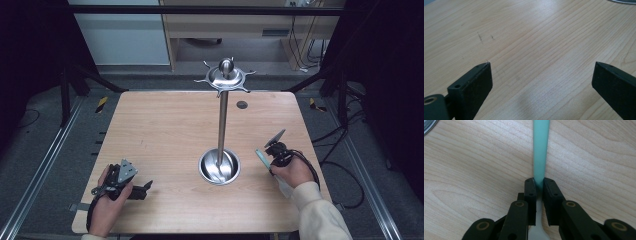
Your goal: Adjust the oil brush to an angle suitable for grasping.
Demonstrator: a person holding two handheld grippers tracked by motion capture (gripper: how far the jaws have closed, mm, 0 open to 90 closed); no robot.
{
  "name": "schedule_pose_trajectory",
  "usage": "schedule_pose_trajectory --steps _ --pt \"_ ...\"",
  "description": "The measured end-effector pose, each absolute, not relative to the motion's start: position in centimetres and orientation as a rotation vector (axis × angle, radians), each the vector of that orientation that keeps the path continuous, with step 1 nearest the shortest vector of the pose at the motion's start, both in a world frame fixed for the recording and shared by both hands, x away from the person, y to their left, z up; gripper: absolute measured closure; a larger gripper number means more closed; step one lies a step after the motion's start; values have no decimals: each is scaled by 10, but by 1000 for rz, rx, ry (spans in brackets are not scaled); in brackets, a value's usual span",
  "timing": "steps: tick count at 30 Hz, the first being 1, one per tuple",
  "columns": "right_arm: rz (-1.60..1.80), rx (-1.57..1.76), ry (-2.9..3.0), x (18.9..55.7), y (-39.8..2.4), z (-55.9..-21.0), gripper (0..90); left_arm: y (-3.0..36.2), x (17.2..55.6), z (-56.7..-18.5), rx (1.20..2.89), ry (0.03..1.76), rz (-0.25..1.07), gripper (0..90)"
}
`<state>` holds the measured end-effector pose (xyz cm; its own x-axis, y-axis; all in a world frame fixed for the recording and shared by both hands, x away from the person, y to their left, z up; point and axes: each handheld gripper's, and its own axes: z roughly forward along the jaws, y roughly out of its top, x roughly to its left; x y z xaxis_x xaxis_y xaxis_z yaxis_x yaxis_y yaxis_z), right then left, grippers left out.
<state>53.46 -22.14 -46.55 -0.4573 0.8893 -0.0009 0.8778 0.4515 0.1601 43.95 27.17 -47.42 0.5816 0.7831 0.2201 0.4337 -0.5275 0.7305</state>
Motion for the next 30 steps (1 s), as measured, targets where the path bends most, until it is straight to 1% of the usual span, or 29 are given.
schedule_pose_trajectory --steps 5,10,18,19,20,21,22,23,25,28,30 --pt "220 1612 2592 534 -222 -464 821 272 439 -474 2178 967 721 27" --pt "276 1605 2573 530 -229 -452 821 272 439 -474 2179 967 721 28" --pt "501 1545 2483 517 -244 -411 821 272 439 -474 2180 968 722 28" --pt "501 1545 2483 517 -244 -411 821 272 439 -474 2180 968 722 28" --pt "573 1536 2454 514 -247 -399 822 272 439 -474 2180 968 722 27" --pt "573 1536 2454 514 -247 -399 822 272 439 -474 2180 968 722 27" --pt "621 1514 2433 510 -247 -388 822 272 439 -474 2180 967 721 28" --pt "621 1514 2433 510 -247 -388 822 272 439 -474 2180 967 721 28" --pt "669 1472 2404 506 -246 -374 822 272 439 -474 2179 968 722 28" --pt "701 1452 2390 503 -244 -367 822 272 439 -474 2178 969 721 28" --pt "753 1420 2360 499 -242 -355 822 272 439 -474 2181 967 722 27"
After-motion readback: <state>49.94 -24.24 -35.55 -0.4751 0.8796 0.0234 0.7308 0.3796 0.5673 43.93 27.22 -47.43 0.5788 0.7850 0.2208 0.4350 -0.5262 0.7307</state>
